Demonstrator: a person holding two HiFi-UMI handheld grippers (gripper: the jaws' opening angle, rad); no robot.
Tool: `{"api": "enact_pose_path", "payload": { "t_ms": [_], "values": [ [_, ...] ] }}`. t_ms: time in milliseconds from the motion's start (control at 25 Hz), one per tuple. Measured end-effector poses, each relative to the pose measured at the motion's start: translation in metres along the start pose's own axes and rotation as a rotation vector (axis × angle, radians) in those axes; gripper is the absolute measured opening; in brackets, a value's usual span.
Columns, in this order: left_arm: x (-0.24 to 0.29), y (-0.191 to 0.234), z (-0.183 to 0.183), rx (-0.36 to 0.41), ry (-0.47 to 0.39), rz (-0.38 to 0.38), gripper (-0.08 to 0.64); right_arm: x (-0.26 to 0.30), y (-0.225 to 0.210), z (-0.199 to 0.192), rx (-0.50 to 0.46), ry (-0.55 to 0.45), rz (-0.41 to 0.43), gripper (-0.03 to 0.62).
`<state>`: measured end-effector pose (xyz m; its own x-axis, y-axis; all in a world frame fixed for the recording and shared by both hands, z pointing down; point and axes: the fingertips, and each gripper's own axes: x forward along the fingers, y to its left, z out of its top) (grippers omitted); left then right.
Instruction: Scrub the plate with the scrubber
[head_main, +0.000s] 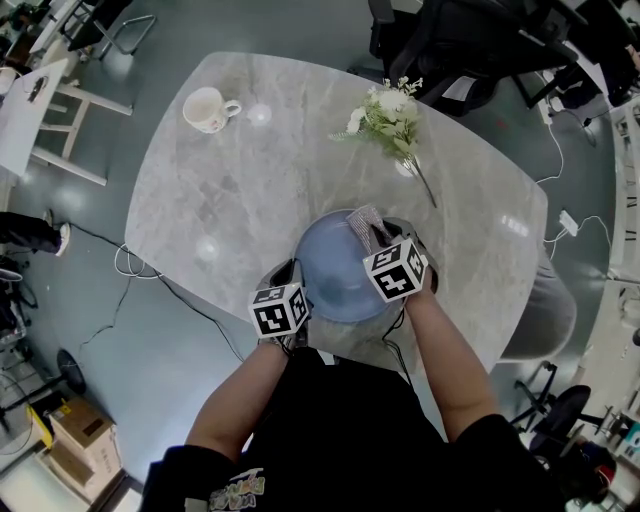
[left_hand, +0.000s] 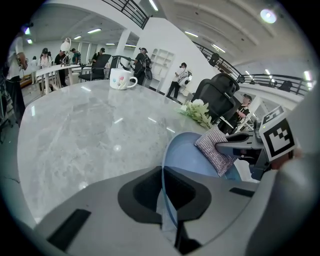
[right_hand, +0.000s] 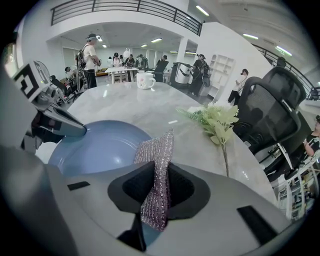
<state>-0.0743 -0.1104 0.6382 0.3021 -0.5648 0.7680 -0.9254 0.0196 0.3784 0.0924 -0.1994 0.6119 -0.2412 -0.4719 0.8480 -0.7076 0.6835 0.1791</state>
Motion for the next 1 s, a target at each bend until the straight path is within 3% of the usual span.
{"api": "enact_pose_path", "payload": {
  "t_ms": [240,440,640,1000],
  "values": [
    [0.001,0.0,0.004,-0.031,-0.01,0.009,0.023,-0.01,-0.011,0.004,0.034,-0.04,-0.04,0.081],
    [0.003,0.002,0.007,-0.05,-0.02,0.018,0.023,-0.02,-0.011,0.01,0.119,-0.097,-0.015,0.078],
    [0.005,0.003,0.01,-0.068,-0.03,0.02,0.023,-0.03,0.009,0.016,0.248,-0.137,0.085,0.077],
    [0.005,0.005,0.012,-0.083,-0.038,0.024,0.023,-0.031,0.09,0.02,0.319,-0.123,0.313,0.077]
  ]
}}
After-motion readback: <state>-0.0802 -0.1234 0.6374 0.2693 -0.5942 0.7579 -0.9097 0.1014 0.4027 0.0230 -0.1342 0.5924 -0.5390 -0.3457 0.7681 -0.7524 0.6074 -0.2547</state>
